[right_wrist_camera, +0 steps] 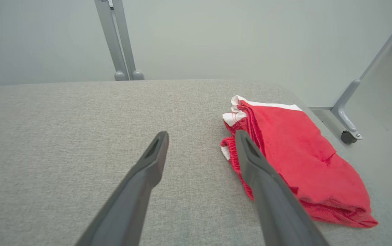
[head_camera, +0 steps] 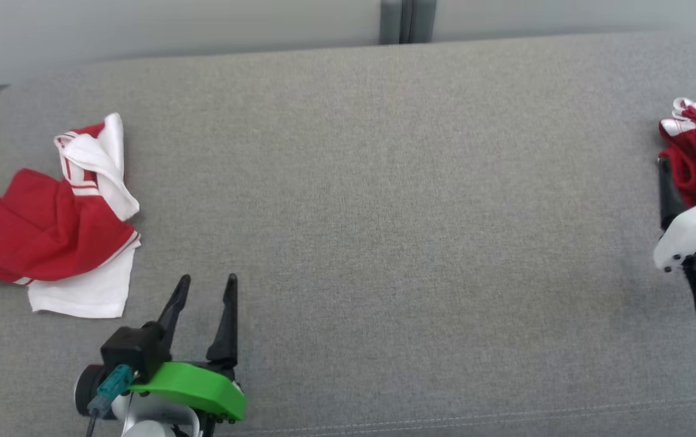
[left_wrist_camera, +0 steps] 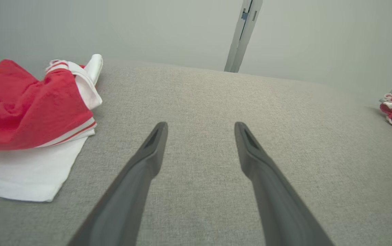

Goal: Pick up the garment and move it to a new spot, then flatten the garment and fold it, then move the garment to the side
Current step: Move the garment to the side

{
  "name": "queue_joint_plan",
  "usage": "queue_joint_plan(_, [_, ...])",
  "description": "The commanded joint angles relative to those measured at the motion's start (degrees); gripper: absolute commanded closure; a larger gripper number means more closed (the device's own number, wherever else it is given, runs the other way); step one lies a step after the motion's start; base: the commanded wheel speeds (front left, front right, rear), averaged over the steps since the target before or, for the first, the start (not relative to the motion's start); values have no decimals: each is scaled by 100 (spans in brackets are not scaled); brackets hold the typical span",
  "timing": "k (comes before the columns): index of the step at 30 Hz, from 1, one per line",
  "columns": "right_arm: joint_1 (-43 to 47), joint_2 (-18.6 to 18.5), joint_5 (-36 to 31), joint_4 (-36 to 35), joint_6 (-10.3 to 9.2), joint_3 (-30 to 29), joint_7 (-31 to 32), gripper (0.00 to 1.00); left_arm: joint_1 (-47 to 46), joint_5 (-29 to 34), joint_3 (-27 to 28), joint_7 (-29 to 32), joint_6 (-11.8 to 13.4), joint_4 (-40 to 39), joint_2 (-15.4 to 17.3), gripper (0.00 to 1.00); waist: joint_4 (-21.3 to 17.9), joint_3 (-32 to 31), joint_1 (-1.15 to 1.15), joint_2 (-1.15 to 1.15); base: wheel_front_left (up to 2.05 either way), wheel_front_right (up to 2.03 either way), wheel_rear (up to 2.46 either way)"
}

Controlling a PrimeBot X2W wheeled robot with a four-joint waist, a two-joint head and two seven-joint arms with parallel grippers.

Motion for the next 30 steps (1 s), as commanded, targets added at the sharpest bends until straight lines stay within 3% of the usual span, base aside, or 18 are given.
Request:
queue_joint_plan(1, [242, 91, 113, -136, -8, -18, -54, 0, 124, -50, 91, -68, 62, 57, 5, 0, 254, -810, 0, 0, 0, 0, 0])
queue_joint_plan(9, [1376, 889, 533, -1380, -8, -142, -71, 0, 322, -280, 770, -296, 311, 314, -57, 0, 338, -1155, 0, 0, 0, 0, 0])
queue_joint_plan(14, [2071, 1253, 602, -2194, -7, -236, 34, 0, 444, -195, 1135, -332, 26, 141, -148, 0, 381, -1277, 0, 0, 0, 0, 0])
queue_joint_plan(19, [2658, 1524, 153, -2819, -6, -322, 101, 0, 738, 189, 1417, -332, -234, -7, -190, 0, 348, -1332, 0, 0, 0, 0, 0])
queue_joint_plan(30, [3386, 1945, -551, -3374, -5, -449, 220, 0, 1235, 751, 1883, -332, -710, -88, -440, 0, 298, -1351, 0, 0, 0, 0, 0])
